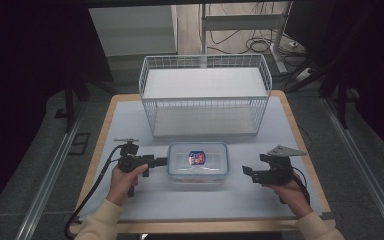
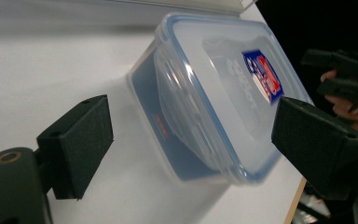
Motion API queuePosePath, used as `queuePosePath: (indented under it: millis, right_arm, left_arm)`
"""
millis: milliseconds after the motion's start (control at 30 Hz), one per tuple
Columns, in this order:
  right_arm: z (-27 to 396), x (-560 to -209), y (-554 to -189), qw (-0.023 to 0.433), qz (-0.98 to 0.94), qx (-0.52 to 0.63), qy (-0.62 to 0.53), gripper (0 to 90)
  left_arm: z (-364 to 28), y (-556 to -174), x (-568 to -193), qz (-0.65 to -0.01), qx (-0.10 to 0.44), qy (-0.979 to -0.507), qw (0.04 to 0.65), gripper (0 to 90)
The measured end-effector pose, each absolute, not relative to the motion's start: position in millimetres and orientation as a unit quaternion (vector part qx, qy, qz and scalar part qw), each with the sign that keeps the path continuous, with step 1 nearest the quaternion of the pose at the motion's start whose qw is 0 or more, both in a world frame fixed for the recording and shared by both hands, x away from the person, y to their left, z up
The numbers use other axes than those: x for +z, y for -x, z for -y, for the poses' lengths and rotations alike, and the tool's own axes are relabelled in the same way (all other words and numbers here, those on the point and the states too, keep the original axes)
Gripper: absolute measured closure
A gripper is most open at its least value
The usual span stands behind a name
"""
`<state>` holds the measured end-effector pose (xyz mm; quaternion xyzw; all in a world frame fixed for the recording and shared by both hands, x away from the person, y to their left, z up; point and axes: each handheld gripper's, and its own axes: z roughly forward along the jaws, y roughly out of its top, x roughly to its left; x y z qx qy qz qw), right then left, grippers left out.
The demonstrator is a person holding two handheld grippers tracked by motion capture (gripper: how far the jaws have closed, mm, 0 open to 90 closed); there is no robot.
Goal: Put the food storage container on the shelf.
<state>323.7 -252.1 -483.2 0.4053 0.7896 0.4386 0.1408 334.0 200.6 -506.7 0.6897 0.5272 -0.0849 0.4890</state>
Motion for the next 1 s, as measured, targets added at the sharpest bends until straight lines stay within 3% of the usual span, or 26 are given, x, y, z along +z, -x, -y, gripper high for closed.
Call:
queuePosePath:
  millis: [367, 633, 1000]
  right_arm:
    - [218, -478, -339, 0.077, -0.795, 0.448, -0.403, 14.2]
    - [206, -483, -351, 0.025, -0.795, 0.447, -0.41, 12.3]
    - [201, -495, -361, -0.022, -0.786, 0.438, -0.435, 12.2]
  left_arm:
    - [-181, -346, -523, -0.52, -0.127, -0.702, 0.47, 13.1]
    - [-173, -347, -527, -0.509, -0.159, -0.695, 0.483, 27.3]
    - [-173, -346, -527, -0.513, -0.16, -0.692, 0.482, 28.6]
